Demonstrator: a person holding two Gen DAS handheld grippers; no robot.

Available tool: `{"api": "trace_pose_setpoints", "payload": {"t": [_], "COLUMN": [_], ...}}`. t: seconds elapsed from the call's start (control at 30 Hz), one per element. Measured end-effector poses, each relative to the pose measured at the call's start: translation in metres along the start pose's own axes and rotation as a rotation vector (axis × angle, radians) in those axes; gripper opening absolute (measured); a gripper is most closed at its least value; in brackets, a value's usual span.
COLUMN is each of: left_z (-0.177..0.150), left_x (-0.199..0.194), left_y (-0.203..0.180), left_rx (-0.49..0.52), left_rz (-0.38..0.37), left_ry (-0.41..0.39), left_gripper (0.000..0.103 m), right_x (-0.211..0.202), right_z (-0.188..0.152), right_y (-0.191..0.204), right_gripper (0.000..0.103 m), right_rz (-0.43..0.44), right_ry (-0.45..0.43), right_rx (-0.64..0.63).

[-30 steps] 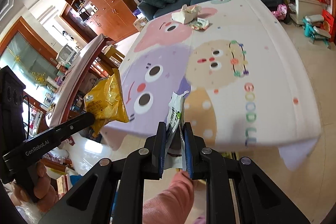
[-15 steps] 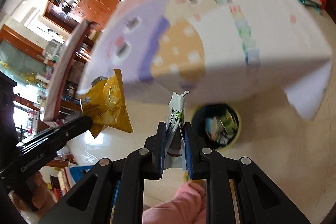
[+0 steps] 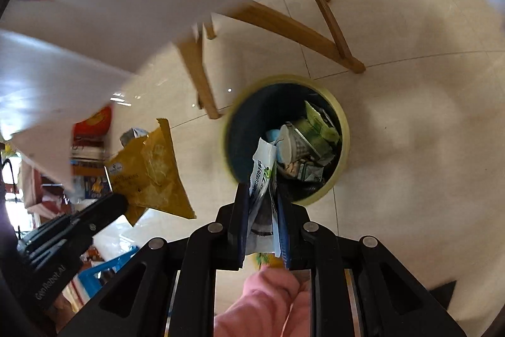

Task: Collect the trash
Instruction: 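Lower the packet and snack bag into the black bin and open both tools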

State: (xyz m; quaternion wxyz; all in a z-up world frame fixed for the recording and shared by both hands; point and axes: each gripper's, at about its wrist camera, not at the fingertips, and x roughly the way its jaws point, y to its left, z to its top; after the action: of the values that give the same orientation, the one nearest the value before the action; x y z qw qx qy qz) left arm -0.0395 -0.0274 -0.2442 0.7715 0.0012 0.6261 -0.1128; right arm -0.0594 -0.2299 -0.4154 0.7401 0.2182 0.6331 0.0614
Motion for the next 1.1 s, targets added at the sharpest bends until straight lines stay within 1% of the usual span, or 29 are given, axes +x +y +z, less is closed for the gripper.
{"api": "trace_pose_setpoints", "payload": {"t": [0.07,0.13,0.2,0.27,0.4,0.5,0.57,0.6,0.63,0.67,0.7,0.73,0.77,0.8,0.9,1.03,1.1], "left_z": [-0.002,-0.003,-0.004,-0.007,-0.004,-0.002,0.000,0.001,0.002,0.004,0.003,0.003,0.003,0.004,0.005,0.005,0.004], "left_x": [0.041,0.073,0.107,0.141,0.188,0.208,0.221,0.222,0.225,0.228,0.231,0.234,0.236,0.237,0.238,0.242,0.241], "left_y": [0.007,0.012,0.017,0.019,0.017,0.019,0.020,0.020,0.020,0.020,0.021,0.023,0.025,0.028,0.033,0.039,0.040], "left_rx": [-0.008,-0.019,-0.027,-0.030,-0.021,-0.011,-0.004,0.000,0.005,0.009,0.011,0.010,0.005,0.000,-0.006,-0.022,-0.029], "left_rz": [0.001,0.004,0.008,0.009,0.011,0.013,0.009,0.005,0.005,0.011,0.013,0.017,0.018,0.014,0.018,0.025,0.028], "left_ry": [0.015,0.024,0.026,0.032,0.035,0.033,0.033,0.033,0.038,0.043,0.047,0.048,0.043,0.039,0.027,0.045,0.049], "left_gripper": [0.000,0.000,0.000,0.000,0.000,0.000,0.000,0.000,0.001,0.007,0.019,0.028,0.049,0.064,0.066,0.066,0.066], "right_x": [0.027,0.052,0.069,0.087,0.112,0.126,0.136,0.139,0.143,0.145,0.146,0.149,0.150,0.150,0.151,0.146,0.140], "right_z": [0.003,0.007,0.016,0.021,0.026,0.030,0.032,0.033,0.034,0.035,0.035,0.036,0.037,0.037,0.037,0.034,0.032], "right_y": [-0.011,-0.022,-0.030,-0.038,-0.046,-0.047,-0.047,-0.047,-0.047,-0.047,-0.046,-0.046,-0.046,-0.046,-0.046,-0.048,-0.048], "right_gripper": [0.016,0.016,0.017,0.019,0.030,0.037,0.046,0.054,0.057,0.059,0.061,0.066,0.067,0.068,0.070,0.081,0.083], "right_rz": [0.001,-0.005,-0.003,0.003,0.004,-0.001,-0.008,-0.010,-0.011,-0.010,-0.011,-0.013,-0.016,-0.020,-0.043,-0.063,-0.067], "right_ry": [-0.011,-0.018,-0.018,-0.025,-0.020,-0.011,-0.002,-0.001,-0.004,-0.013,-0.019,-0.024,-0.031,-0.036,-0.038,-0.046,-0.048], "right_rx": [0.001,0.007,0.019,0.032,0.040,0.034,0.025,0.022,0.017,0.011,0.004,0.001,-0.001,-0.002,-0.003,-0.012,-0.018]}}
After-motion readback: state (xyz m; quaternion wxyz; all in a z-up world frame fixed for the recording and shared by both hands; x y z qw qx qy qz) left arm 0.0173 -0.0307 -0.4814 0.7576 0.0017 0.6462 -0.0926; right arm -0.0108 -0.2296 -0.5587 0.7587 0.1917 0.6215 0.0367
